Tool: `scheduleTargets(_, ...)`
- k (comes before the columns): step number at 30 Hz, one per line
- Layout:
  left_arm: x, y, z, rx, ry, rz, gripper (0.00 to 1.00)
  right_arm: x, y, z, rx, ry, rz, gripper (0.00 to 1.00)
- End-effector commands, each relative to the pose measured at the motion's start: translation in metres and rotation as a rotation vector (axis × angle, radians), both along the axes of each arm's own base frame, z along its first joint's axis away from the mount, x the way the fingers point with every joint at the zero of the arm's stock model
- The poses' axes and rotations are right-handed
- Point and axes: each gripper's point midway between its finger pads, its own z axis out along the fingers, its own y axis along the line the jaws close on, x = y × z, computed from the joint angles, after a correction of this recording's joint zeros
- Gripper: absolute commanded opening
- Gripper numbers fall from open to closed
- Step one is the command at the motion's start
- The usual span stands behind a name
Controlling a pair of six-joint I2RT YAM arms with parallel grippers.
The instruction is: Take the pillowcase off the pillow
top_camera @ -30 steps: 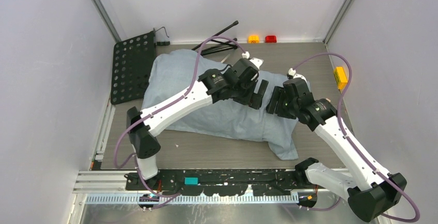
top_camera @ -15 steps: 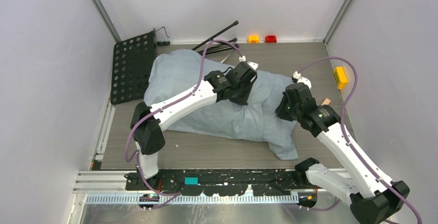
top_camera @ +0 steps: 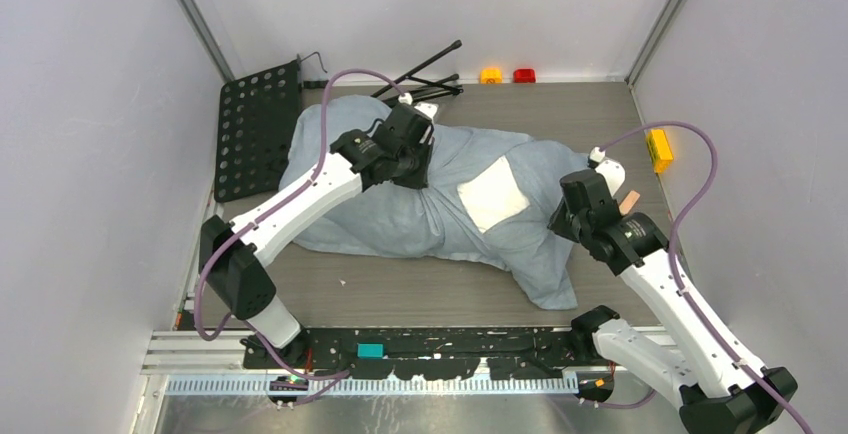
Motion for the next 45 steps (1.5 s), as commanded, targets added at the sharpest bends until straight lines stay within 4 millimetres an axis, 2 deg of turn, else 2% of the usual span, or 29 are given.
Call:
scheduleTargets(1,-0.004,0.007,-0.002,0.022,-0.021,-0.058,0.0,-0.002,-0.007,0.015,-0.029,-0.01,0.007,0.41)
scheduleTargets(3,-0.008,0.0,-0.005,-0.006,-0.004,-0.086,0.0,-0.003,0.012,0.029,0.016,-0.011,0.123,0.65)
scheduleTargets(4,-0.009,-0.002,-0.006,-0.019,0.001,-0.097,0.0,-0.003,0.018,0.035,0.038,-0.006,0.154,0.73)
scheduleTargets(6,-0.012,-0.008,-0.008,-0.043,0.016,-0.122,0.0,-0.003,0.036,0.045,0.093,0.014,0.228,0.81)
scheduleTargets(8,-0.014,-0.01,-0.009,-0.05,0.024,-0.134,0.0,-0.004,0.052,0.047,0.122,0.08,0.287,0.84)
scheduleTargets(12,-0.014,-0.007,-0.009,-0.033,0.016,-0.139,0.0,0.007,0.068,0.052,0.037,0.077,0.304,0.86)
scheduleTargets(15,-0.015,-0.002,-0.008,-0.019,0.004,-0.146,0.0,0.016,0.058,0.039,-0.039,0.104,0.229,0.86)
scheduleTargets(18,-0.013,0.008,-0.006,0.013,-0.02,-0.124,0.0,0.021,0.035,0.02,-0.138,0.129,0.103,0.88)
scheduleTargets(20,-0.009,0.018,-0.006,0.031,-0.032,-0.092,0.0,0.017,0.019,0.011,-0.178,0.134,0.022,0.88)
scheduleTargets(22,-0.006,0.024,-0.008,0.039,-0.025,-0.069,0.0,0.009,0.004,0.005,-0.183,0.112,-0.045,0.83)
scheduleTargets(26,-0.002,0.035,-0.011,0.048,-0.01,-0.041,0.0,-0.012,-0.025,-0.005,-0.127,0.056,-0.18,0.63)
scheduleTargets(29,-0.002,0.037,-0.013,0.053,-0.006,-0.036,0.0,-0.027,-0.03,-0.027,-0.006,0.109,-0.223,0.57)
scheduleTargets(33,-0.001,0.04,-0.013,0.063,-0.001,-0.034,0.0,-0.034,-0.029,-0.046,0.089,0.165,-0.3,0.45)
scheduleTargets(36,-0.003,0.039,-0.009,0.057,0.005,-0.036,0.0,-0.03,-0.02,-0.05,0.146,0.154,-0.293,0.35)
scheduleTargets(39,-0.008,0.037,0.0,0.041,0.017,-0.053,0.0,-0.024,-0.009,-0.043,0.194,0.127,-0.24,0.23)
scheduleTargets(41,-0.013,0.035,0.009,0.033,0.033,-0.079,0.05,-0.017,0.003,-0.035,0.222,0.098,-0.155,0.13)
scheduleTargets(45,-0.025,0.028,0.028,-0.018,0.039,-0.124,0.16,-0.014,0.028,-0.024,0.294,0.074,0.003,0.0)
